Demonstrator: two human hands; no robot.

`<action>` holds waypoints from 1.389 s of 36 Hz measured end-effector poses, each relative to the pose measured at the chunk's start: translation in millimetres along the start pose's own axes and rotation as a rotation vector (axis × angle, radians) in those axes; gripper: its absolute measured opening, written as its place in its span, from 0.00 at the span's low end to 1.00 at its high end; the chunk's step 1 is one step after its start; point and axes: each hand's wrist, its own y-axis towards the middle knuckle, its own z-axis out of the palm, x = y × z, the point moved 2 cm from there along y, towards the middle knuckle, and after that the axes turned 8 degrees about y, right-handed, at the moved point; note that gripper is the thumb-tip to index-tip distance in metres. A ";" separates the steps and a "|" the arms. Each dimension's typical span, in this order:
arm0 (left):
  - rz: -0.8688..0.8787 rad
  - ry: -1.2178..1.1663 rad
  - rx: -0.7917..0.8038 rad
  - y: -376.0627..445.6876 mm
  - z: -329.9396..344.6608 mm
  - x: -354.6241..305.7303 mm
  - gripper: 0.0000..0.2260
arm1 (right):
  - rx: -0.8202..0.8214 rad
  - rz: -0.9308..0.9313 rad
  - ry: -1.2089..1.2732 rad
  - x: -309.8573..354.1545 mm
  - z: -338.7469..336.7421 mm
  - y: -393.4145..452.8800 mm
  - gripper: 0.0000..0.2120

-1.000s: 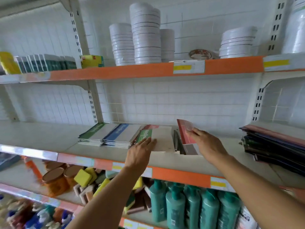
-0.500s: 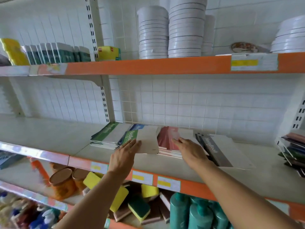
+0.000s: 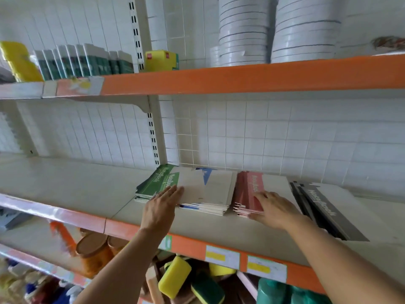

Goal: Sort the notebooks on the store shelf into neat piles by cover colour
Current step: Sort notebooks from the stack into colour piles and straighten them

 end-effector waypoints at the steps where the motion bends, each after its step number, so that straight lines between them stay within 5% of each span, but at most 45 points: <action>1: 0.011 0.005 0.003 1.9 4.8 8.9 0.23 | -0.010 0.019 -0.006 2.0 -0.1 3.0 0.35; 8: 0.061 -0.002 -0.001 14.4 43.9 72.4 0.23 | -0.051 0.199 -0.202 19.5 0.2 15.2 0.32; 15: 0.128 -0.073 0.123 12.7 83.6 109.4 0.19 | -0.015 0.338 -0.123 36.0 -0.6 18.8 0.32; 20: 0.154 -0.143 0.178 12.1 86.8 126.1 0.26 | 0.006 0.396 -0.105 41.5 -0.9 21.7 0.35; 27: 0.066 -0.076 0.495 21.6 82.3 126.3 0.29 | -0.016 0.452 -0.025 47.5 -0.1 22.4 0.37; 33: 0.066 -0.127 0.439 21.3 80.0 113.7 0.32 | -0.083 0.442 -0.067 54.5 0.8 21.0 0.31; 37: 0.036 -0.260 0.287 28.2 70.0 92.7 0.24 | -0.143 0.405 -0.103 61.3 4.4 15.8 0.30; 50: 0.160 -0.380 0.296 37.5 48.5 -5.8 0.18 | -0.193 0.416 -0.020 49.3 4.3 -37.9 0.25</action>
